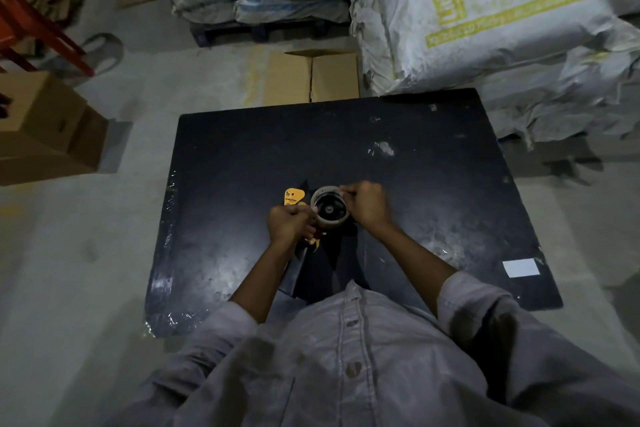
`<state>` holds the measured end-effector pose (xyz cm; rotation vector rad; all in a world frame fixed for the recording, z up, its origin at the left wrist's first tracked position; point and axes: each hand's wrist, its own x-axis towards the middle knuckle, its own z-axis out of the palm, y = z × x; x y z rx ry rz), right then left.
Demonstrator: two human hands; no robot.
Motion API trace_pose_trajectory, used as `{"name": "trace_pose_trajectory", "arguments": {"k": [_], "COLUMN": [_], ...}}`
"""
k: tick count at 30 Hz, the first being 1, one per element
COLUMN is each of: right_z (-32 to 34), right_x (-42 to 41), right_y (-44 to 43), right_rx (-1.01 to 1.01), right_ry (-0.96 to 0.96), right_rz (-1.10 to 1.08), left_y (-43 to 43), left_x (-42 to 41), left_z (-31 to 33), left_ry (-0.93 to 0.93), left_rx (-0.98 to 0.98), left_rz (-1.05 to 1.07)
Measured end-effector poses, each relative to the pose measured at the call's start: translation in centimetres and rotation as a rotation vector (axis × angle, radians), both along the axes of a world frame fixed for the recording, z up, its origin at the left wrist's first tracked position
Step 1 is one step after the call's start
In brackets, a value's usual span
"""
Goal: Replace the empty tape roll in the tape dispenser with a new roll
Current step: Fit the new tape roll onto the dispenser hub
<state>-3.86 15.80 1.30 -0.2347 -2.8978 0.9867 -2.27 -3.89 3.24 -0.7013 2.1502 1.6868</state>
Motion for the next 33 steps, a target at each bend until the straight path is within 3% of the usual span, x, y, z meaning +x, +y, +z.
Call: {"name": "trace_pose_trajectory", "arguments": {"k": [20, 33], "right_z": [-1.4, -2.4], "right_x": [-0.1, -0.8], "right_y": [-0.1, -0.7], "right_rx": [0.213, 0.244], "right_ry": [0.106, -0.031], "right_rz": [0.184, 0.25], "left_y": [1.1, 1.5], "left_x": [-0.1, -0.8], "left_z": [-1.2, -0.4], "left_ry": [-0.015, -0.129], "left_rx": [-0.214, -0.223], "left_rz": [0.092, 0.149]}}
